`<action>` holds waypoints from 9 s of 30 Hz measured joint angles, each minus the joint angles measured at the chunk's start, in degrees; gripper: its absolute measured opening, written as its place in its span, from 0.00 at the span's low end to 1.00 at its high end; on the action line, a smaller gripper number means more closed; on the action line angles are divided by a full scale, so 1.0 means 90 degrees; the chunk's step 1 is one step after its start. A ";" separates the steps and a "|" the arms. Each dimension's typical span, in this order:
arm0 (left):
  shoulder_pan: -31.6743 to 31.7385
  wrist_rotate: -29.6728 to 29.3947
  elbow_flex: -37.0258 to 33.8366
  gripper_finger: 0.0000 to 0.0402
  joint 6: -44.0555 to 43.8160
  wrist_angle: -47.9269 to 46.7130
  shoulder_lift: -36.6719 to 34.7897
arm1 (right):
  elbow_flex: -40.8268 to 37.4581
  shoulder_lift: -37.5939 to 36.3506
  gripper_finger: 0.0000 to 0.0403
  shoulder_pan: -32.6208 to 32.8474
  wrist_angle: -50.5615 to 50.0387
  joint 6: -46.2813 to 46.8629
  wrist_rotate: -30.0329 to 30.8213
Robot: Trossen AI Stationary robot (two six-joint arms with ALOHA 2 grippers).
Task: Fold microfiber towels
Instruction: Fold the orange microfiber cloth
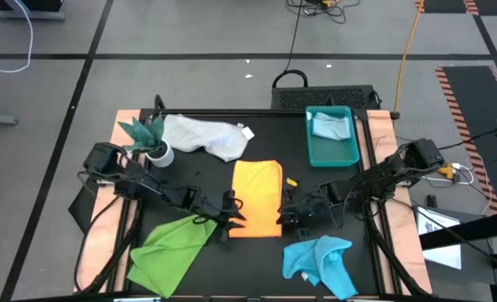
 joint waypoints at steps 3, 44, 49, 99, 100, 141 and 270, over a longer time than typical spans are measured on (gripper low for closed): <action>0.0218 -0.0696 0.0023 0.29 0.0245 -0.0127 0.0037 | -0.0014 0.0169 0.02 0.0027 0.0567 -0.0005 0.0241; 0.1711 -0.2278 -0.0276 0.29 -0.0362 -0.0269 0.0268 | -0.0040 0.0096 0.02 -0.0467 -0.0103 0.1740 0.3089; 0.1827 -0.2286 -0.0275 0.29 -0.0426 -0.0244 0.0663 | -0.0198 0.0368 0.02 -0.1186 0.0047 0.1785 0.3063; 0.1264 -0.0951 -0.0158 0.29 0.0990 0.1145 0.1010 | 0.1071 0.1678 0.31 0.1357 -0.0612 -0.0493 0.1949; 0.1153 -0.0950 -0.0119 0.29 0.1133 0.1213 0.0987 | 0.1071 0.1665 0.28 0.1357 -0.0619 -0.0506 0.2033; -0.1299 -0.2836 -0.0052 0.53 0.1383 0.0868 0.0868 | 0.0802 0.1040 0.01 0.0250 -0.0399 0.2166 0.1738; 0.0589 -0.2316 -0.0062 0.26 -0.0191 -0.1596 -0.0412 | -0.0735 -0.0783 0.25 -0.0342 -0.0723 0.2305 0.2365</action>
